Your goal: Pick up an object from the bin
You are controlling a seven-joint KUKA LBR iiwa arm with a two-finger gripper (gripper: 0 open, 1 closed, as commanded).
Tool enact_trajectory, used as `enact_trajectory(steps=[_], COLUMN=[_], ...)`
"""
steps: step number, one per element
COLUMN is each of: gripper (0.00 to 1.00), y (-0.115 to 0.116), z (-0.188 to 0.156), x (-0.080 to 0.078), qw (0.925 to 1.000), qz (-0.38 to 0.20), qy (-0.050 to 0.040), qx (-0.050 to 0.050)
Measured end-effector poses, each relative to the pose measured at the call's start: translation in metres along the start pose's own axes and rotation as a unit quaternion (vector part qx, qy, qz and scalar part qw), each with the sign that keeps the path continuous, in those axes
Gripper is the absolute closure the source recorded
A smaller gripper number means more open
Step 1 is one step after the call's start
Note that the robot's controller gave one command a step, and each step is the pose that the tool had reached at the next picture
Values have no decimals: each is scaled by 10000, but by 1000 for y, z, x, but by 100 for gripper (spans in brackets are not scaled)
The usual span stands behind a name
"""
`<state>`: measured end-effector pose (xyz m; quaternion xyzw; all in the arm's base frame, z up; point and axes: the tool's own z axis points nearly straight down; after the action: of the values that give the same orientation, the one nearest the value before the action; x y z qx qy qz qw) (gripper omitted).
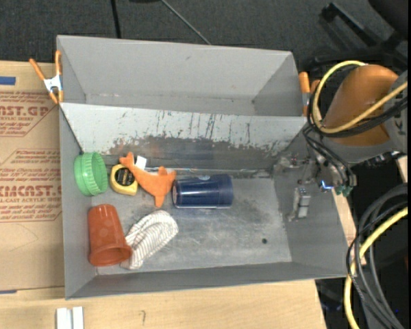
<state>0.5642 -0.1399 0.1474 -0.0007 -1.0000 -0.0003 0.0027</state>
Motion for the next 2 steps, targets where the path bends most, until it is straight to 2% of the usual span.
enact_trajectory(steps=[1,2], gripper=[0,0], y=[1,62], z=[-5,49], x=[-2,-15], qw=[10000,9985], qz=[-11,-543], qy=[-37,-50], qx=[7,10])
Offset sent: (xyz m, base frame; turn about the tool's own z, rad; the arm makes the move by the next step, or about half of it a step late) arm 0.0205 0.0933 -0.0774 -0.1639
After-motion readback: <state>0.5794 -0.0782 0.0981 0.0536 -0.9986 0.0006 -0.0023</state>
